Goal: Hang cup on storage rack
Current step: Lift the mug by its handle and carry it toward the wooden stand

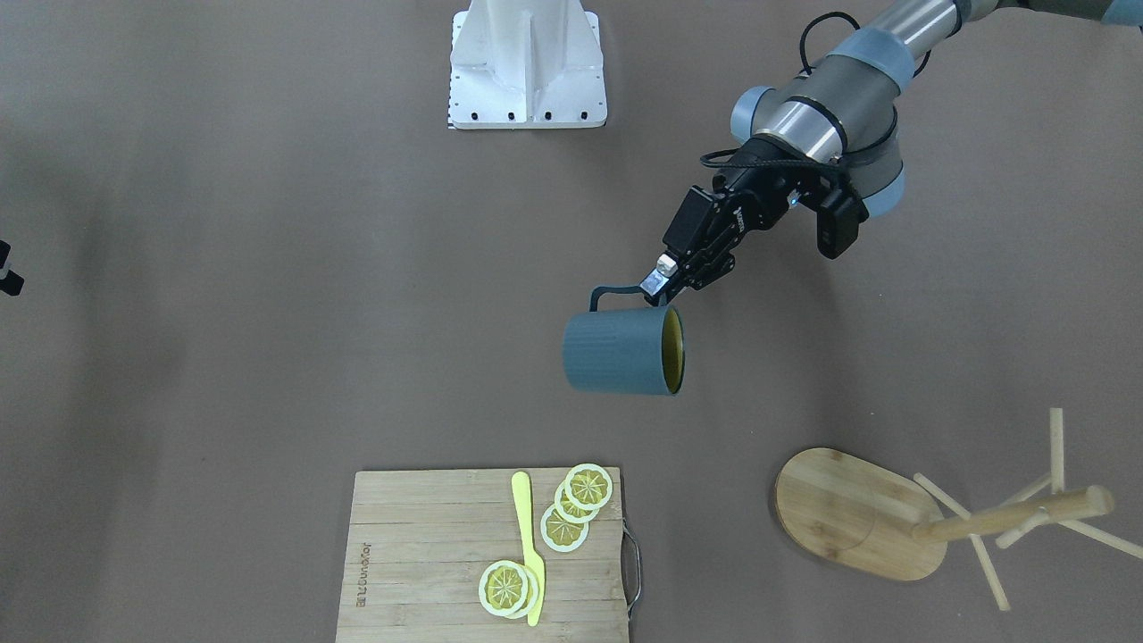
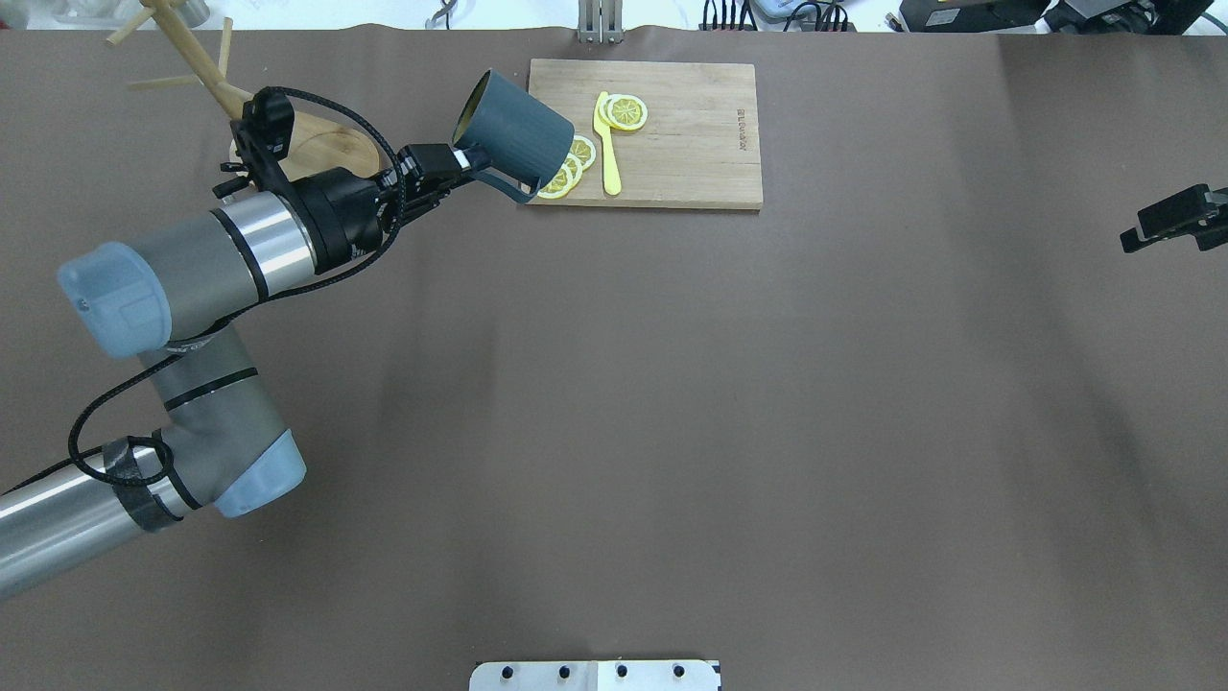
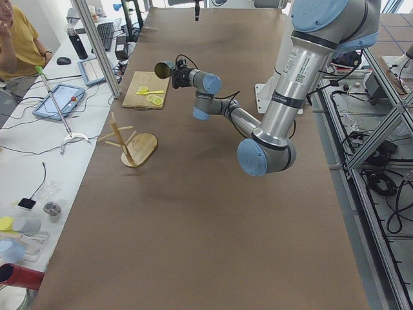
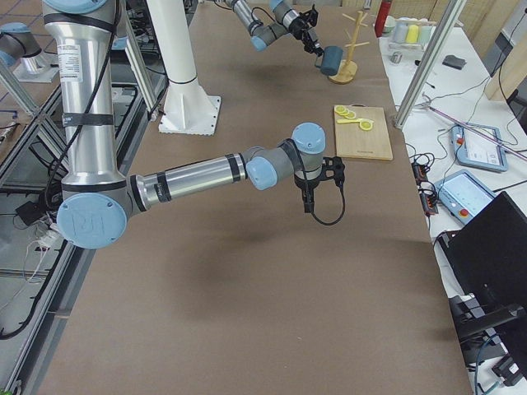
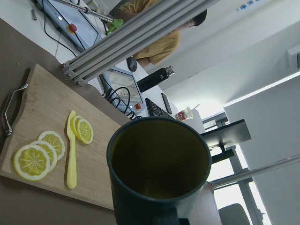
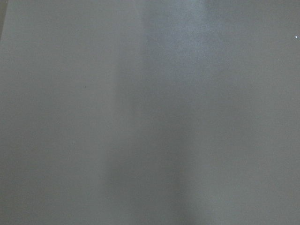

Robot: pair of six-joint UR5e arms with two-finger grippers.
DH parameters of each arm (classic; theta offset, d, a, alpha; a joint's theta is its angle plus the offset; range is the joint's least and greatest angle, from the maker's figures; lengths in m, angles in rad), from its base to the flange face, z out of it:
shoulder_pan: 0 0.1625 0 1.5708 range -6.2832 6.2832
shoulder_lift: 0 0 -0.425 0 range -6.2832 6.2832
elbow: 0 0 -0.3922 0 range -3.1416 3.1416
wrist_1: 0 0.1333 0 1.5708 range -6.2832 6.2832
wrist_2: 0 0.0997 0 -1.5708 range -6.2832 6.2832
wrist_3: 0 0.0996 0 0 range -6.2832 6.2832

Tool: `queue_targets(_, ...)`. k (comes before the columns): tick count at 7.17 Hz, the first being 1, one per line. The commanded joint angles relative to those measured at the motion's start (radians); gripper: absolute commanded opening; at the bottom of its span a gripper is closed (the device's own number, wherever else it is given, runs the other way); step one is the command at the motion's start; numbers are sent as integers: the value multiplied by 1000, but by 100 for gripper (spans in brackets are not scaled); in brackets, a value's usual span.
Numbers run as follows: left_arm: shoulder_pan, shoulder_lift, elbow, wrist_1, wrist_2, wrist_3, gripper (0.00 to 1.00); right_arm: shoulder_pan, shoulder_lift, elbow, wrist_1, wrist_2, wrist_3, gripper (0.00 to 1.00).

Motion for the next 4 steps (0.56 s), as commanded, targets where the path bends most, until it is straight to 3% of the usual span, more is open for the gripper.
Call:
queue_targets(1,-62,-10,83,-79,8,-282,0,0,-1,20,2,-43,8,100)
queue_targets(4,-226,-42,232,-99,-93,-427,0,-1,-44,89,2,-55,51,100)
